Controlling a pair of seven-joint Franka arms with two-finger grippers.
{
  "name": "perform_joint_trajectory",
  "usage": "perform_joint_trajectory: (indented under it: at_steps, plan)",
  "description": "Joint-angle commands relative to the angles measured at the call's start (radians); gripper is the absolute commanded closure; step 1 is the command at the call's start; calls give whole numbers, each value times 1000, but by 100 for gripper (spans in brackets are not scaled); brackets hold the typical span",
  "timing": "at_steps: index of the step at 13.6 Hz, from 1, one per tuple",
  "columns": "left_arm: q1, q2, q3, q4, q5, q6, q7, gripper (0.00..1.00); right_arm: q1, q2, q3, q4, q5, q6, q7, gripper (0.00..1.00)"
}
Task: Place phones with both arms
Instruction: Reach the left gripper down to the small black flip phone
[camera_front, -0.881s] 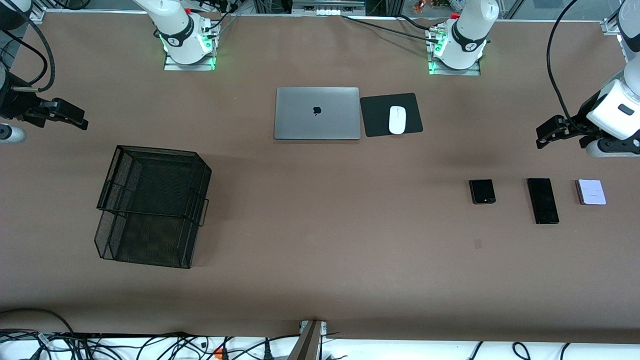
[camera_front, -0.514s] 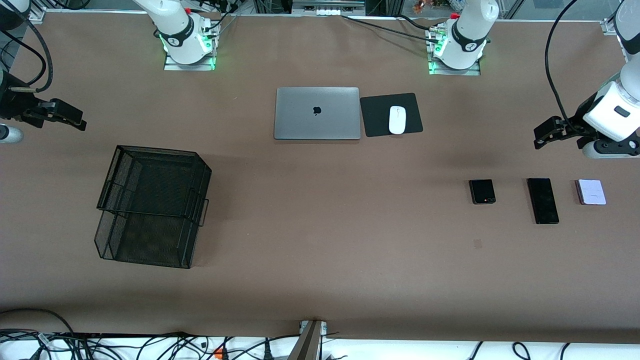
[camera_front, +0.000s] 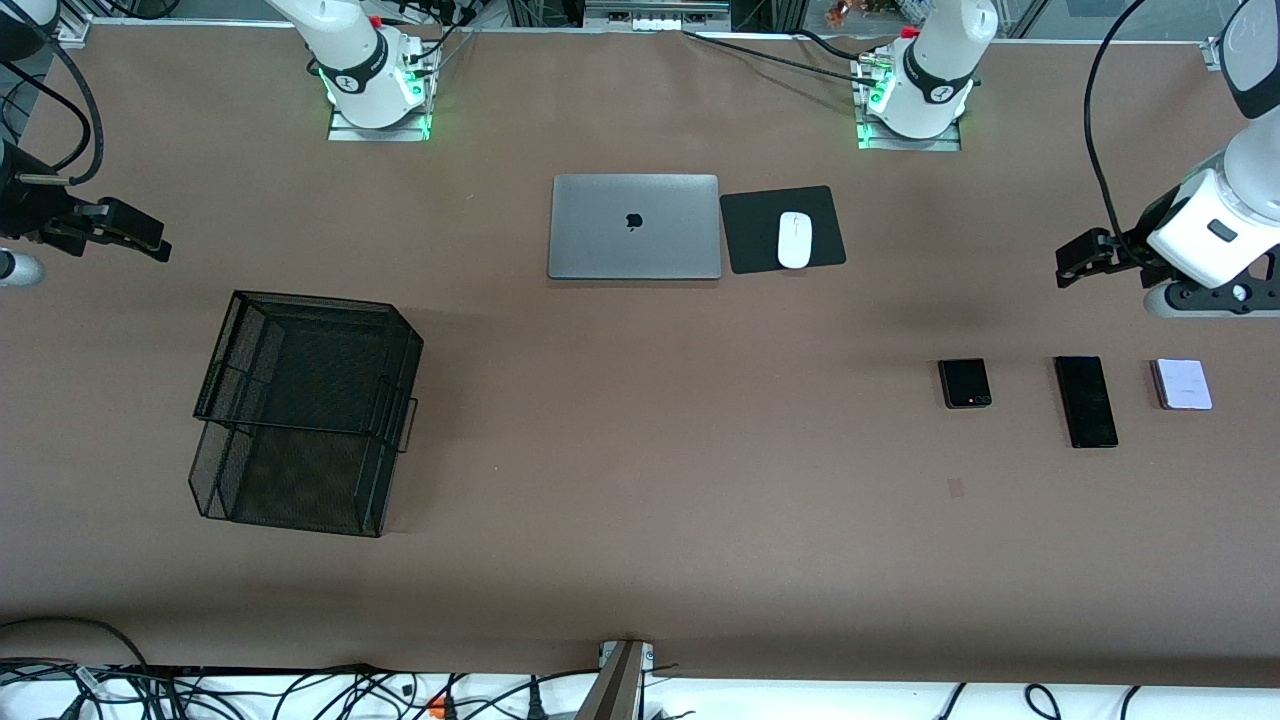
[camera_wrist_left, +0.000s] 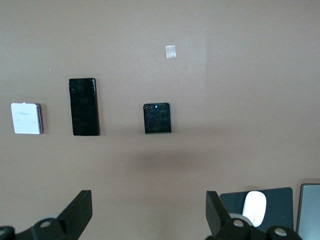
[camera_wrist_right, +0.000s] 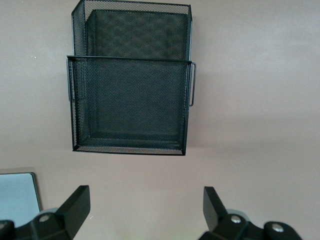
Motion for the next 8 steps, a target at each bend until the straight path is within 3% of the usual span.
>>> perform_joint_trajectory:
  at_steps: [1, 6, 8]
  plan:
    - [-2, 103, 0, 132, 0, -75, 6, 0, -14, -9, 10, -2, 2, -5, 0, 0]
    - [32, 228, 4, 147, -2, -69, 51, 0, -14, -8, 10, -2, 1, -4, 2, 0]
    - [35, 276, 7, 105, 0, -4, 51, 0, -14, -9, 10, -1, 1, -4, 2, 0]
